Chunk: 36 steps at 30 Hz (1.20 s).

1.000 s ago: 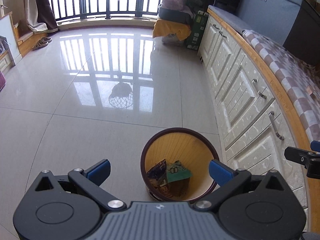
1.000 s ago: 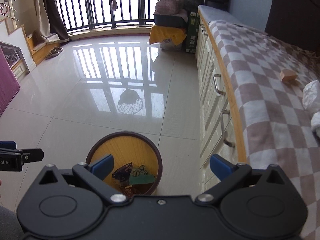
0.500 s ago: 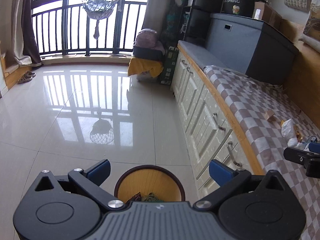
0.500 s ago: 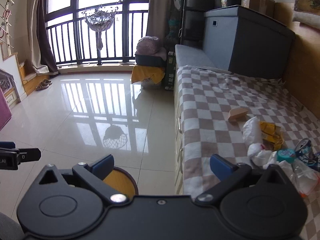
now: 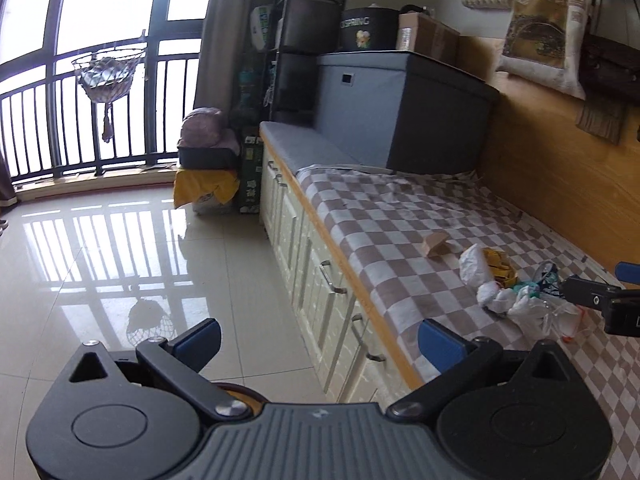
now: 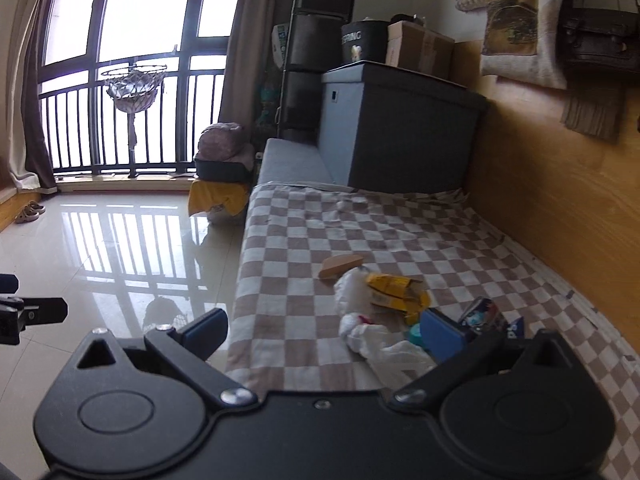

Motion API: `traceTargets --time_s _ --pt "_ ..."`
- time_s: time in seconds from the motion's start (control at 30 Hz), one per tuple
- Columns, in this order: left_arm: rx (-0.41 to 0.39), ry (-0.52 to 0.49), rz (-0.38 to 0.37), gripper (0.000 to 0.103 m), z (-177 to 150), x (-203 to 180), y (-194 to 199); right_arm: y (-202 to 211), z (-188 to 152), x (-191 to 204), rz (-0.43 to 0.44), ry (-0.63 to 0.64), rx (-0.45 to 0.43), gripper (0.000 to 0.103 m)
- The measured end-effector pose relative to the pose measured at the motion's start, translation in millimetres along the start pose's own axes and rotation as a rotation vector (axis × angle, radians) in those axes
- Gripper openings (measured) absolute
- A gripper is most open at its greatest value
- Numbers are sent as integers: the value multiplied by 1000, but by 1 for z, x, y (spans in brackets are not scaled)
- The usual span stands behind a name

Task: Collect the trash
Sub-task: 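Withdraw both open tools from the wastebasket back toward the mattress, then grasp the white plastic bags with the left tool while the right grasps the clear bag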

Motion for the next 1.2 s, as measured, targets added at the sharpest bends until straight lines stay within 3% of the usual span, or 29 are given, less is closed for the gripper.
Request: traceTargets --time_s 0.43,0.8,0.97,1.2 --pt "-65 -71 -136 103 45 -103 -34 -3 -4 -132 -186 -80 -42 103" --pt "39 50 -254 103 58 -164 -95 -35 -39 -191 -233 -63 22 102" --pt "140 198 -304 102 52 -176 -130 -52 -47 -202 -259 -12 19 69" --pt "285 392 -306 88 37 -188 -177 -79 -58 -194 -272 237 35 61"
Point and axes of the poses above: each gripper's, at about its wrist camera, not at the fingertips, and y roughly against the way its jaws point, x to its left, z to its top, the point moved 10 cm from there along -y, roughly the way its jaws point, and after that the axes turned 13 degrees about -y, right-handed, at the moved point
